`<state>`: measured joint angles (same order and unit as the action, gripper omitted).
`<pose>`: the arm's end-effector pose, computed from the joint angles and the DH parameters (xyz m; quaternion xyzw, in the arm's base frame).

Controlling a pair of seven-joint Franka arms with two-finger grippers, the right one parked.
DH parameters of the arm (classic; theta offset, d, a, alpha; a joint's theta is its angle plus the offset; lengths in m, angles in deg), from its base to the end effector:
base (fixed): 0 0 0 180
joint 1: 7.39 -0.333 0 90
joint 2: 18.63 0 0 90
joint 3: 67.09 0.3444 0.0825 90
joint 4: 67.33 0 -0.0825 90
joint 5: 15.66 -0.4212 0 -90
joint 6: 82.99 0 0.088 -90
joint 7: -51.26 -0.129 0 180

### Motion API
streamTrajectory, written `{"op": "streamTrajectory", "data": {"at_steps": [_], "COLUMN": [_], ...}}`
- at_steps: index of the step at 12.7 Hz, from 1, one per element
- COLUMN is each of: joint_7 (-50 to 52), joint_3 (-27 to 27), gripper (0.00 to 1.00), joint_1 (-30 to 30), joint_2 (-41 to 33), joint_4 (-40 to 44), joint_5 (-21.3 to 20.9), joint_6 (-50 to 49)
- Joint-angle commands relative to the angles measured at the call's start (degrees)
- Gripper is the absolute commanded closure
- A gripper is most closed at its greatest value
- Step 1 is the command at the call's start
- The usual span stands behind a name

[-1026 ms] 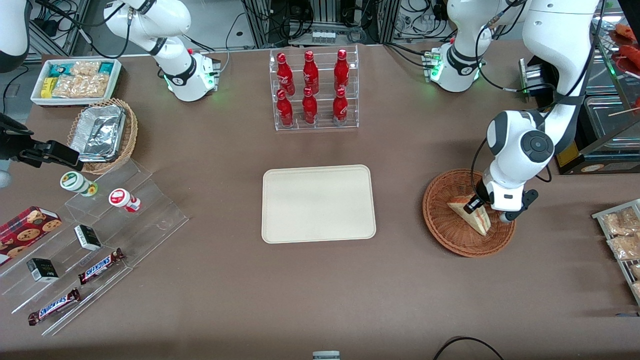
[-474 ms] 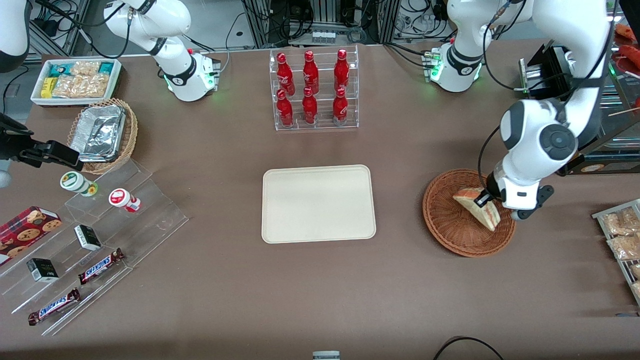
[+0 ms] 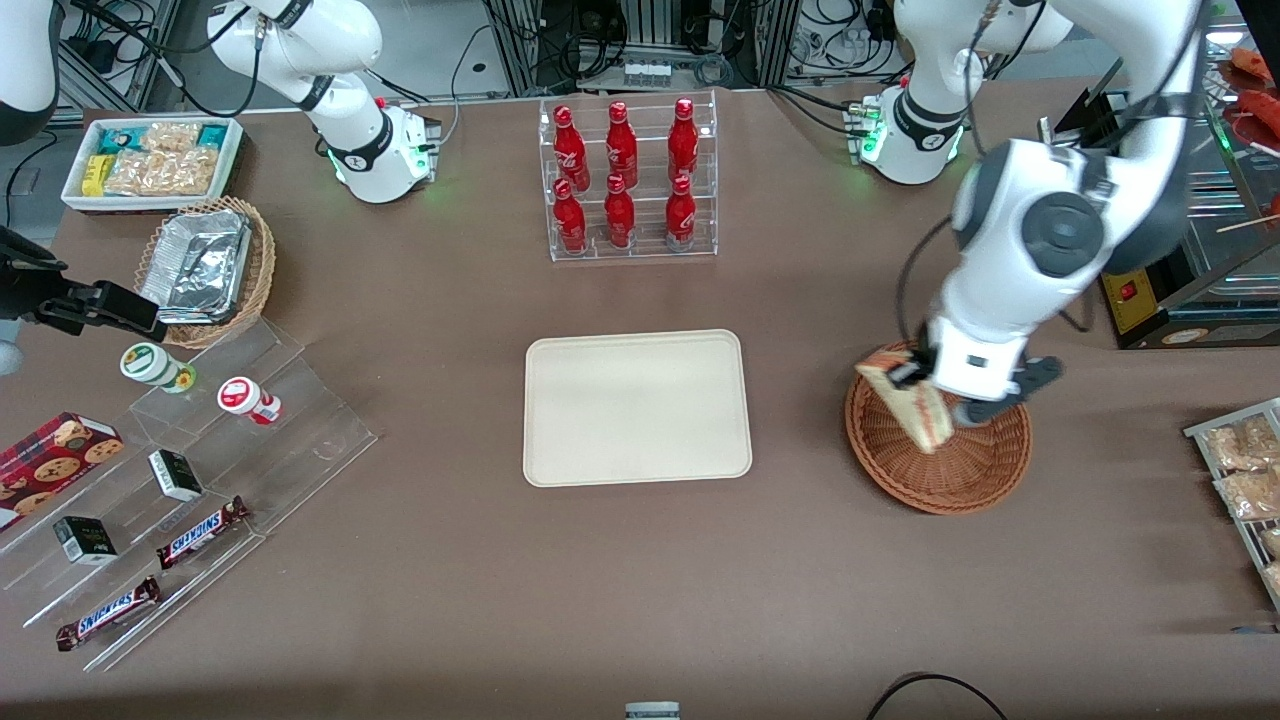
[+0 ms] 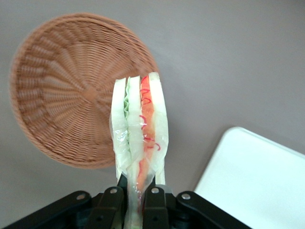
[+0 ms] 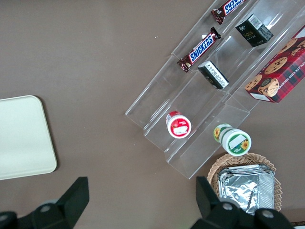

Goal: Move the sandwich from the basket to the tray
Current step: 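Lift the sandwich and carry it over the cream tray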

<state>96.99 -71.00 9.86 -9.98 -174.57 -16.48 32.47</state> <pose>0.5934 -0.2270 0.4219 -0.9777 -0.2101 0.0022 0.0031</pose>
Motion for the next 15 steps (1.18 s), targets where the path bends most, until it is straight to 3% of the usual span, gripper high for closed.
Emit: {"op": "streamTrajectory", "data": {"at_steps": [1, 4, 8, 15], "joint_7": [0.07, 0.50, -0.37, -0.38], "joint_3": [0.48, 0.48, 0.48, 0.57], "gripper": [0.87, 0.88, 0.90, 0.90], "joint_1": [5.75, 13.05, 20.35, 26.07], "joint_2": [3.56, 9.70, 18.84, 29.40], "joint_4": [5.01, 11.94, 18.98, 22.34], "joint_5": [0.64, 3.62, 3.11, 1.35], "joint_6": [-1.20, -1.20, -0.76, 10.48]}}
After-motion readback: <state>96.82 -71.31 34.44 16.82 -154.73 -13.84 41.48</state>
